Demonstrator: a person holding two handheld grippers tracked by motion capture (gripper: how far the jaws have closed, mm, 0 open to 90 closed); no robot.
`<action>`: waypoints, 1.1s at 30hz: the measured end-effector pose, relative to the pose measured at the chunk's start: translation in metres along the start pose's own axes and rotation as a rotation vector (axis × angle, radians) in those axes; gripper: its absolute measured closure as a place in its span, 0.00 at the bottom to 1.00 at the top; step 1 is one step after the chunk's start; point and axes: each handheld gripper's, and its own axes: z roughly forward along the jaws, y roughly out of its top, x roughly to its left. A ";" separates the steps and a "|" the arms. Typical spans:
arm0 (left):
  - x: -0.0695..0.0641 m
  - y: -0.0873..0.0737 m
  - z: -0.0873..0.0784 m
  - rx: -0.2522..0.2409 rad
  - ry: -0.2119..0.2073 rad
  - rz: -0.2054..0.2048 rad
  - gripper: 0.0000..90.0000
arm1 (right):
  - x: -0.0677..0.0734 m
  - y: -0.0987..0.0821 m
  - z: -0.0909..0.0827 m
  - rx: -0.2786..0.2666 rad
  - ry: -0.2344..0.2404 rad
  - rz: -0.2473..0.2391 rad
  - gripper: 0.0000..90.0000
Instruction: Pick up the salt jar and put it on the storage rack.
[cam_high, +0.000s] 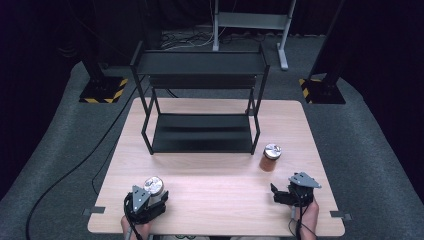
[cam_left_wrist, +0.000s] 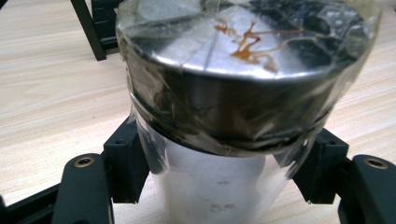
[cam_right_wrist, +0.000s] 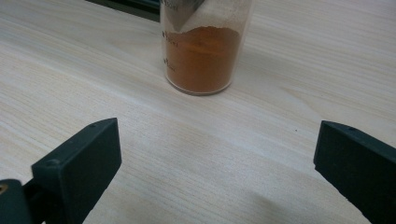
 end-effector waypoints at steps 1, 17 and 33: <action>0.000 0.000 0.000 0.002 -0.001 0.000 0.34 | 0.000 0.000 0.000 0.001 0.001 0.000 0.00; 0.004 0.016 -0.007 0.012 -0.010 0.037 0.34 | 0.000 0.000 0.000 -0.001 0.002 0.001 0.00; 0.019 0.053 -0.010 0.063 -0.101 0.034 0.34 | -0.001 0.000 0.000 0.000 0.004 0.000 0.00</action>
